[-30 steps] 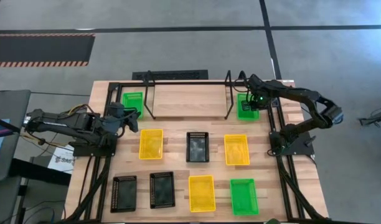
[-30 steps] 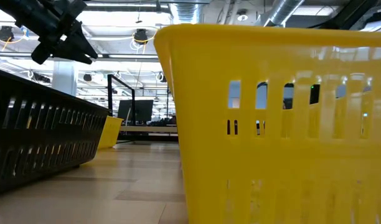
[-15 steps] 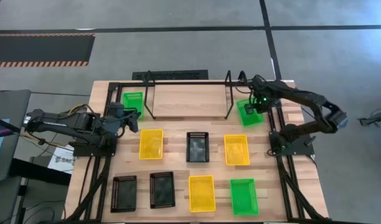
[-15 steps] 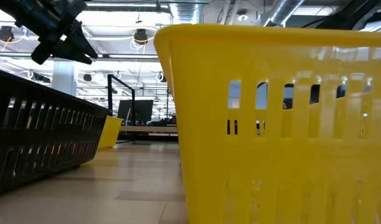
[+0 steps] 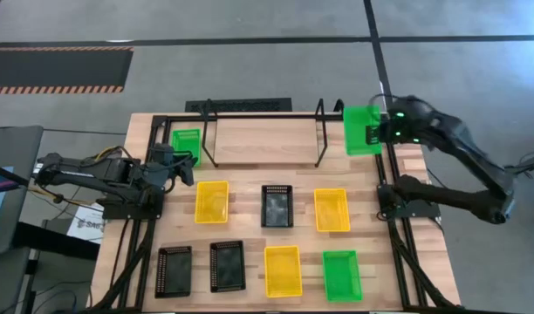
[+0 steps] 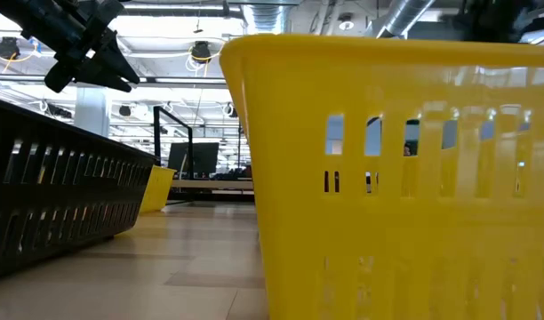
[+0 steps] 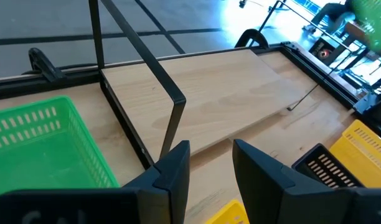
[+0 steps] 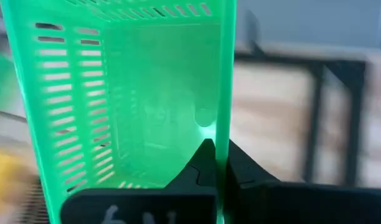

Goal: Stack baskets on shelf by color
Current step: Put the top right green bin on the shelf

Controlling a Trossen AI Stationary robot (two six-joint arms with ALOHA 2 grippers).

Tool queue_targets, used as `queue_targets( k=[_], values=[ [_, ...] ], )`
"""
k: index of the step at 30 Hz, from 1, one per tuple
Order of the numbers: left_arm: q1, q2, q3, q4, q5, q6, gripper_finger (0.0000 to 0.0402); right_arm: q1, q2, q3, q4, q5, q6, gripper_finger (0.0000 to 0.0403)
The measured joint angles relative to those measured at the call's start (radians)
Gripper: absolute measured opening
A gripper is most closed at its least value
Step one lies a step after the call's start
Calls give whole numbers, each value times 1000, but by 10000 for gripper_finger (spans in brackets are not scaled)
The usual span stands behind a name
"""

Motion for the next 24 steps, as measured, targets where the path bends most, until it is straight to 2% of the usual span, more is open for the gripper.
queue_targets(
  k=[4, 9, 14, 19, 24],
  values=[
    [0, 0, 0, 0, 0, 0, 110, 109, -39, 75, 103, 3, 36, 6],
    [0, 0, 0, 0, 0, 0, 110, 230, -6, 100, 312, 23, 31, 5],
    [0, 0, 0, 0, 0, 0, 110, 324, 93, 100, 482, 22, 4, 5],
    [0, 0, 0, 0, 0, 0, 110, 372, 213, 100, 629, -33, -4, 5],
    [0, 0, 0, 0, 3, 0, 110, 399, 373, 157, 675, -24, 17, 5]
  ],
)
